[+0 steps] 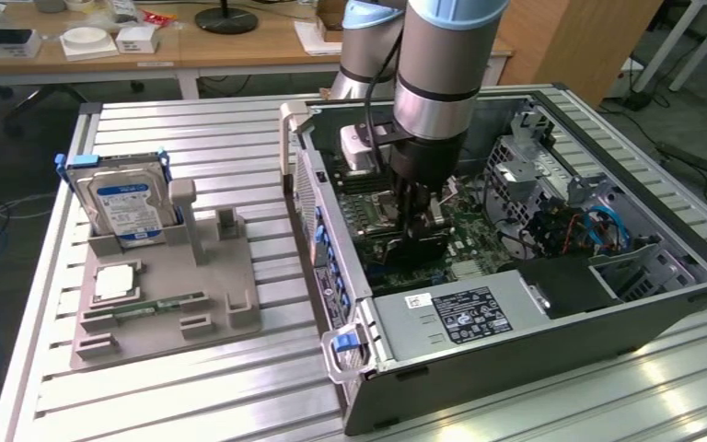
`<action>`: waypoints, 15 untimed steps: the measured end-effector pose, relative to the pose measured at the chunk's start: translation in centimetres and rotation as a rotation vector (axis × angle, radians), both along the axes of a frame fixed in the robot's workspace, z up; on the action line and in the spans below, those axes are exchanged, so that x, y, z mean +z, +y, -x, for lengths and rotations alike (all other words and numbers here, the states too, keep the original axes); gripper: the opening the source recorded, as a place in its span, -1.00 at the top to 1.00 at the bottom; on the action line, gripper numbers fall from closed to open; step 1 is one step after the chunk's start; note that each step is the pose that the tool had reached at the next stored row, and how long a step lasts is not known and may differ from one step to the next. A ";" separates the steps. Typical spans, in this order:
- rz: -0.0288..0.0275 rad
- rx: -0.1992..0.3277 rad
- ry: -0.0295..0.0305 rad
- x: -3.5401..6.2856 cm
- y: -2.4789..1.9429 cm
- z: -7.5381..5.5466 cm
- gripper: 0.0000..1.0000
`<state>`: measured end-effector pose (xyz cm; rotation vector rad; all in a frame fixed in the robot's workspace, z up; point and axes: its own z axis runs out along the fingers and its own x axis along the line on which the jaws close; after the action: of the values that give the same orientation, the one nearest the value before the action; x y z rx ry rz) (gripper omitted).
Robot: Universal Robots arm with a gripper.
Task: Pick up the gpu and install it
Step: 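Insert the gpu into the slot, then press down on the gpu until it lock into place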
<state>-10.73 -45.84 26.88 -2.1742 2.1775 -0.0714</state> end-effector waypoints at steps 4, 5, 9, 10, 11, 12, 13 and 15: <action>0.0002 0.000 0.0001 0.01 0.00 0.0 0.60; 0.0002 0.000 0.0001 0.01 0.00 0.0 0.72; 0.0001 0.000 0.0001 0.01 0.00 0.0 0.80; 0.0001 0.000 0.0001 0.01 0.00 0.0 0.80; 0.0002 0.000 0.0001 0.01 0.00 0.0 0.80; 0.0001 0.000 0.0001 0.01 0.00 0.0 0.80; 0.0001 0.000 0.0000 0.01 0.00 0.0 0.80; 0.0001 0.000 0.0001 0.01 0.00 0.0 0.80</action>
<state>-10.73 -45.84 26.89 -2.1743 2.1776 -0.0714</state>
